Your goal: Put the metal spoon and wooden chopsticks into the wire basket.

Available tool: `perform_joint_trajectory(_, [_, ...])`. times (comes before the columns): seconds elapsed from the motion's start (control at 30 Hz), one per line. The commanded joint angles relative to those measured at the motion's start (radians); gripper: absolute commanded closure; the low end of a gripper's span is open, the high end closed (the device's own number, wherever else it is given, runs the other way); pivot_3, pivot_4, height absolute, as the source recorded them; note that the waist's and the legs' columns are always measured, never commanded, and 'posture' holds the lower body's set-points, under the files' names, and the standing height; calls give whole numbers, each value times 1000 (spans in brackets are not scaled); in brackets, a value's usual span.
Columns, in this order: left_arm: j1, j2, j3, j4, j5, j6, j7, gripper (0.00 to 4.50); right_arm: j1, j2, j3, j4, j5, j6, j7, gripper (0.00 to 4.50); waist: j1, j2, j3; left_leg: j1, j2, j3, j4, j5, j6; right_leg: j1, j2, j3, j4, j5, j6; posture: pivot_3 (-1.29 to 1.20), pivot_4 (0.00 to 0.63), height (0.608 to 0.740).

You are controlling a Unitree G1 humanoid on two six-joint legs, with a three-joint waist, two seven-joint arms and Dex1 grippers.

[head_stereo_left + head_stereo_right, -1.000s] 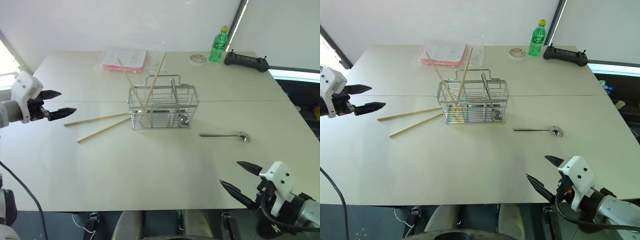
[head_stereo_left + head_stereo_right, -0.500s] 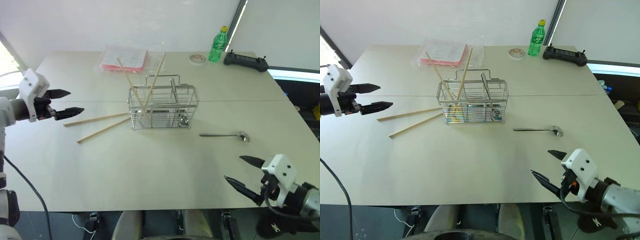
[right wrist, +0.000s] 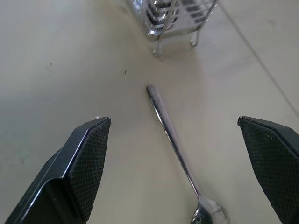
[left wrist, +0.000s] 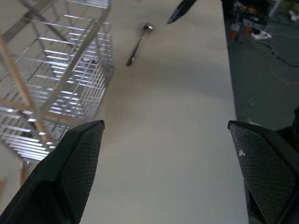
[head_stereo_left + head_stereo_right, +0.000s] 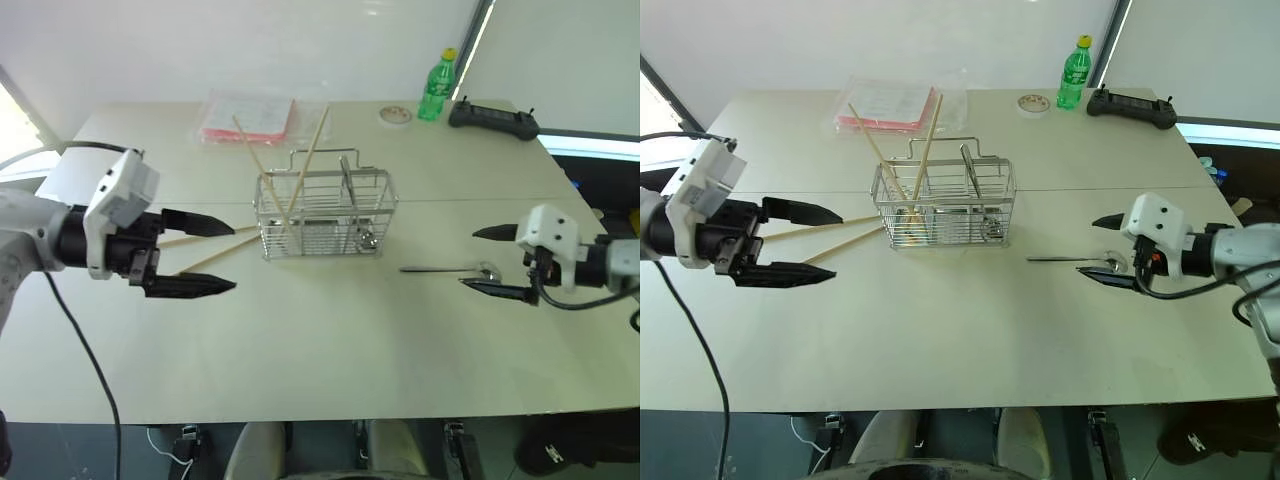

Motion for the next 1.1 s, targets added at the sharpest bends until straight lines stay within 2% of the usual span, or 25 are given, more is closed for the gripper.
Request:
perform_joint_trajectory(0.03, [-43,-34,-70,-78,-9,-5,47,32,-137,30,102,150,-68,-55,99,0,-2,0,0,0,0,0,0,0,0,0,0,0,0,0,0,0,150,690])
perform_joint_trajectory(0.27, [-74,-63,-172,-94,58,-74,52,32,-383,122,236,542,-227,-200,165,0,-16,0,1,1,-1,0,0,0,0,0,1,0,1,0,1,0,150,690])
perform_joint_trajectory(0.47, [-100,-85,-166,-93,39,-63,80,32,-484,175,295,784,-348,-331,141,0,-18,1,1,1,-1,0,0,0,0,0,2,1,2,2,4,0,150,690])
perform_joint_trajectory(0.67, [-99,-90,-156,-90,25,-59,105,32,-521,207,315,901,-416,-385,125,0,-19,1,1,2,-1,0,0,0,0,0,2,1,3,2,4,0,150,690])
perform_joint_trajectory(0.77, [-98,-93,-157,-87,18,-58,114,0,-524,214,317,936,-437,-400,112,874,-19,1,1,4,-1,0,0,0,-1,2,2,1,3,2,4,0,150,690])
perform_joint_trajectory(1.0, [-122,-107,-156,-73,11,-62,128,0,-515,216,302,936,-431,-407,132,4454,-17,0,1,14,-1,0,0,0,-1,11,2,3,3,0,0,0,150,690])
perform_joint_trajectory(1.1, [-147,-117,-156,-58,3,-56,133,0,-503,210,296,922,-430,-416,133,4454,-16,0,1,13,-1,0,0,0,-1,11,2,3,3,0,1,0,150,690])
